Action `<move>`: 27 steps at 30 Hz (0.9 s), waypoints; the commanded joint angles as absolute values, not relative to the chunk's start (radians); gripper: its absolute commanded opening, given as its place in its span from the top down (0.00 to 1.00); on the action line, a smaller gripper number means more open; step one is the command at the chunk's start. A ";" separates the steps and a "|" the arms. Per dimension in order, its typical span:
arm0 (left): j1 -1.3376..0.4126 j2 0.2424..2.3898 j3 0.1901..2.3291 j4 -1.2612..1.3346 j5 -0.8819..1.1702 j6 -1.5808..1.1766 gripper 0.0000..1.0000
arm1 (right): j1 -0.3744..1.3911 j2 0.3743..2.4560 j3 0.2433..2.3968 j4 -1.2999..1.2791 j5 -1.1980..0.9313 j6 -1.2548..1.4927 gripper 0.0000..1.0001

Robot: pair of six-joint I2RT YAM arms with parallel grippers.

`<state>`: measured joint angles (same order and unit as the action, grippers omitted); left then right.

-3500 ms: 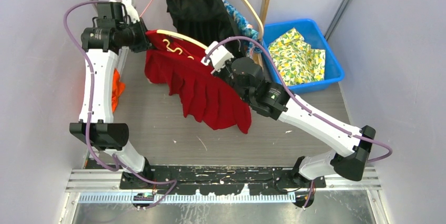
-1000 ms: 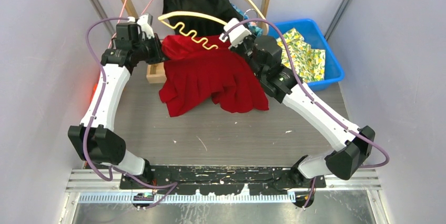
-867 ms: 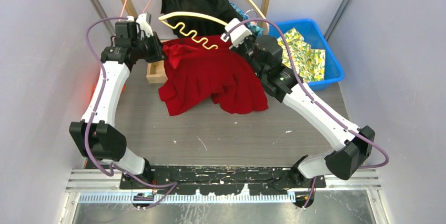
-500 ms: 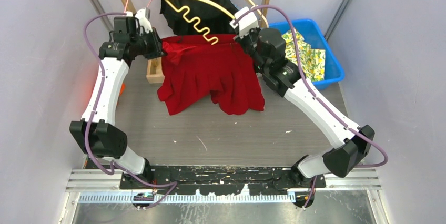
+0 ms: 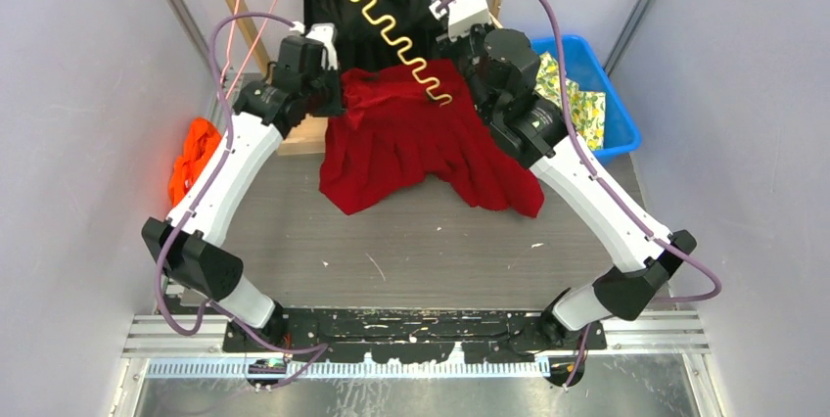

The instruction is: Remove the skirt from the hanger

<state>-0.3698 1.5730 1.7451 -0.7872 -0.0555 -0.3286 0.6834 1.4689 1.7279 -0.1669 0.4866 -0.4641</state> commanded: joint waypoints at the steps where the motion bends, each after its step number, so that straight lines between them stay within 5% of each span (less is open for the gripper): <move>1: -0.452 1.579 1.777 -0.765 -0.182 -0.306 1.00 | 0.763 1.478 1.863 -0.073 0.542 -0.474 0.99; 18: -0.606 1.632 2.259 -0.873 -0.035 -0.185 1.00 | 0.738 1.531 1.956 0.177 0.788 -0.696 0.99; 27: -0.624 1.615 2.326 -0.914 0.029 -0.141 1.00 | 0.686 1.553 2.013 0.134 0.762 -0.676 0.99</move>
<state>-0.6121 1.6787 2.2795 -0.9405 0.0185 -0.1928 0.6933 1.5711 1.9621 0.0750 0.7712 -0.7010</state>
